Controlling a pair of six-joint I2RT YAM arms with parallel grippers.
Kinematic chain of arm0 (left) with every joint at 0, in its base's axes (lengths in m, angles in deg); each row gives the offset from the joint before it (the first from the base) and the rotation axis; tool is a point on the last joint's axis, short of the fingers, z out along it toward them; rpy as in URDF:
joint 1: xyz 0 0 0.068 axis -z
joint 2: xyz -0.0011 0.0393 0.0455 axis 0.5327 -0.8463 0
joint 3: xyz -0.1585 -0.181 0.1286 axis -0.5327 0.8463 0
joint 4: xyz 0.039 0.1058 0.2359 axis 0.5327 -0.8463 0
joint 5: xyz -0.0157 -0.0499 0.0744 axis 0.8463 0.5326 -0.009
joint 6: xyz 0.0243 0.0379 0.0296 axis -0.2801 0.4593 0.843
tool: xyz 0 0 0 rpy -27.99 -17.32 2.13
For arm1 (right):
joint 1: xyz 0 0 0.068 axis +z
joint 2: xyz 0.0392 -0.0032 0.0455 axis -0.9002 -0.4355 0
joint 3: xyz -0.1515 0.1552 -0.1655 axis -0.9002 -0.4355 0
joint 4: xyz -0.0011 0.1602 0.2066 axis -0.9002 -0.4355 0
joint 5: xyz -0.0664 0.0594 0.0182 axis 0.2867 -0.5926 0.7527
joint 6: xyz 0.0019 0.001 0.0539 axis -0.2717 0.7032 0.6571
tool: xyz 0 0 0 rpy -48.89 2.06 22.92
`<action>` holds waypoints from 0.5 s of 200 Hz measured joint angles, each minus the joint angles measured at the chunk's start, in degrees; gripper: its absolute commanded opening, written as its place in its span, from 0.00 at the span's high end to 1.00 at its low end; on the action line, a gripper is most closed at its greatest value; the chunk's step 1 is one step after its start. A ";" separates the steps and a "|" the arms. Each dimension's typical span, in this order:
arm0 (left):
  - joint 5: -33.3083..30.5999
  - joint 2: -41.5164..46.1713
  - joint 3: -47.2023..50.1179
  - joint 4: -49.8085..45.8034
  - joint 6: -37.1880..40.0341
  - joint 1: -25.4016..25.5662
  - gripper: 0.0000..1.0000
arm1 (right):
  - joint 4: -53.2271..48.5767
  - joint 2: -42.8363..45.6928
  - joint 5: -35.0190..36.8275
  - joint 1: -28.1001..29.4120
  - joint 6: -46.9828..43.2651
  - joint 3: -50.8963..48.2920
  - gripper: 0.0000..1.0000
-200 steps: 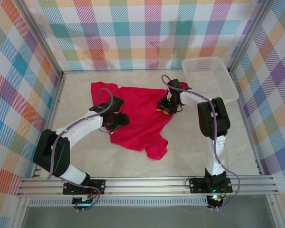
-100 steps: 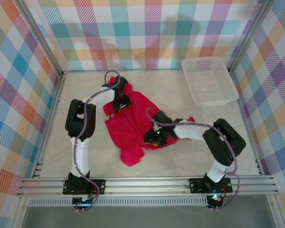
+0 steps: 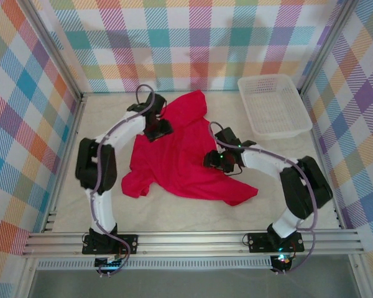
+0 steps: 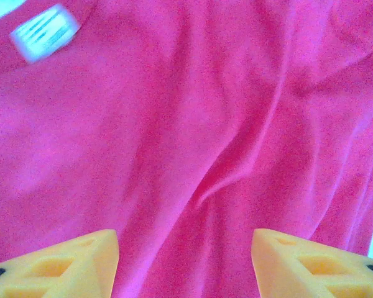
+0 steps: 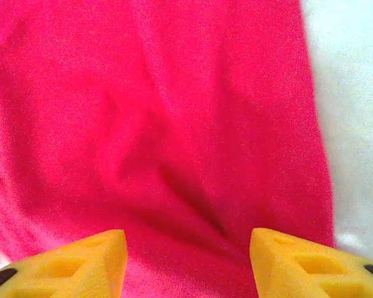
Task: Fold the inside-out t-shirt
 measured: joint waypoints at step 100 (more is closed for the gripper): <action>1.51 13.51 31.04 8.87 -5.49 0.44 0.41 | -5.75 -18.73 1.57 -5.84 -9.33 18.38 0.81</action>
